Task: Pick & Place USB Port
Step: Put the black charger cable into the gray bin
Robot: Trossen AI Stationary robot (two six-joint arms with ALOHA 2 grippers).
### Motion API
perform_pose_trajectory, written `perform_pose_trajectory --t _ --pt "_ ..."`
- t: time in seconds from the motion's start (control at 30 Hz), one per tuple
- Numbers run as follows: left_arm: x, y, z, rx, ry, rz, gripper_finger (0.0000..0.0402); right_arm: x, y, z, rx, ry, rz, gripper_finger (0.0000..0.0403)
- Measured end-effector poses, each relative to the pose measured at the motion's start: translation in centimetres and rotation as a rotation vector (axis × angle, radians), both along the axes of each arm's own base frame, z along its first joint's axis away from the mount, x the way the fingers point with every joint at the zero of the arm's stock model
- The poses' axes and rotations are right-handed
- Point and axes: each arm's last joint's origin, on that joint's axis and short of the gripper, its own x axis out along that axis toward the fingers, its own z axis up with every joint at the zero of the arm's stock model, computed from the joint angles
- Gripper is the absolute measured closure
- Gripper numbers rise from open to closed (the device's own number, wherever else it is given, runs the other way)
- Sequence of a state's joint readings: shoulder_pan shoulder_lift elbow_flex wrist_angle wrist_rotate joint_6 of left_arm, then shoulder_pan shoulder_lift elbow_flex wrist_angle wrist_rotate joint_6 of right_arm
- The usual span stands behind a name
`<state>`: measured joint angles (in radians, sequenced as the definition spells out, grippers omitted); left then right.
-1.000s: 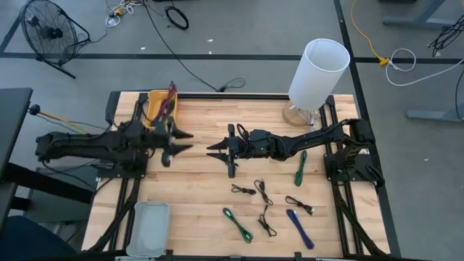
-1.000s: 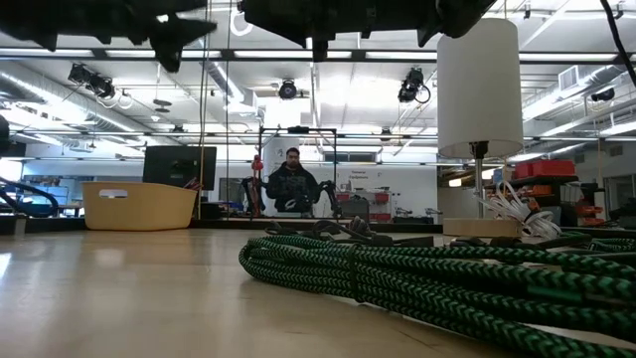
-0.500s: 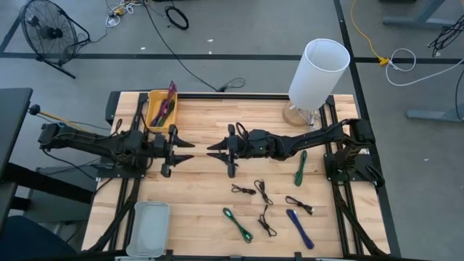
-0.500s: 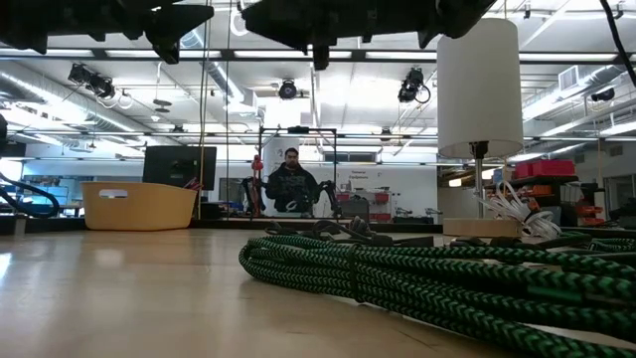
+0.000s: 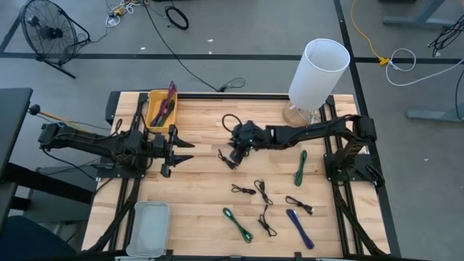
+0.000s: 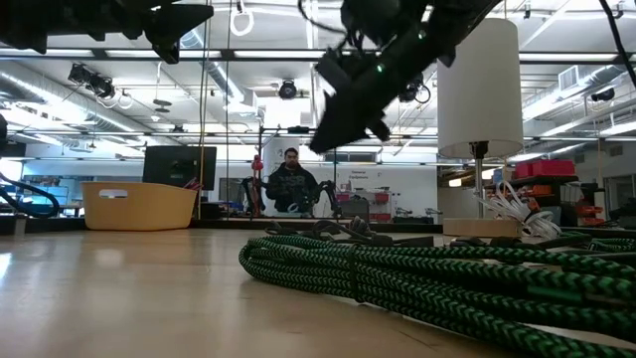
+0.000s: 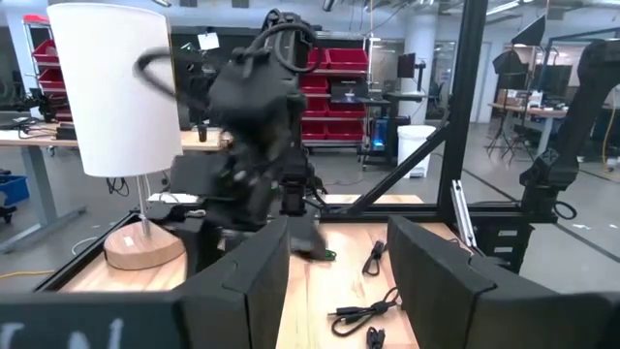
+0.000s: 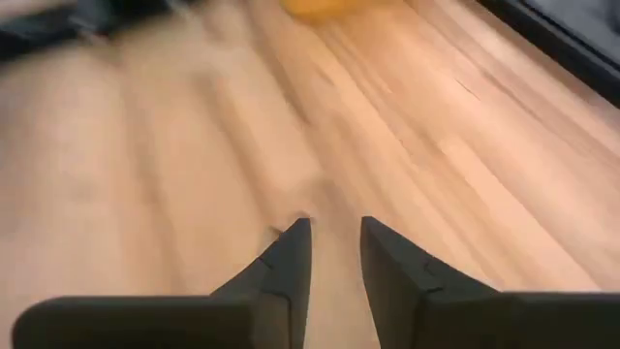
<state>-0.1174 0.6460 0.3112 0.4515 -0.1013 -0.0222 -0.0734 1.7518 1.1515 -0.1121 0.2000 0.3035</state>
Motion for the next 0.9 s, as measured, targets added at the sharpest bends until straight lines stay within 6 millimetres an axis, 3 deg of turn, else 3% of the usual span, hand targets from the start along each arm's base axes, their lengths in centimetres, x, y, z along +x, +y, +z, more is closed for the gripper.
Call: perform_pose_trajectory --t 0.27,0.9 --pt "0.0 0.0 0.1 0.004 -0.006 0.001 0.0223 -2.9 -3.3 -2.0 0.215 0.274 -0.168 0.0303" --pt "0.0 0.0 0.1 0.007 -0.003 0.005 0.0223 -2.2 -4.8 -5.1 0.338 0.321 -0.199 0.0214"
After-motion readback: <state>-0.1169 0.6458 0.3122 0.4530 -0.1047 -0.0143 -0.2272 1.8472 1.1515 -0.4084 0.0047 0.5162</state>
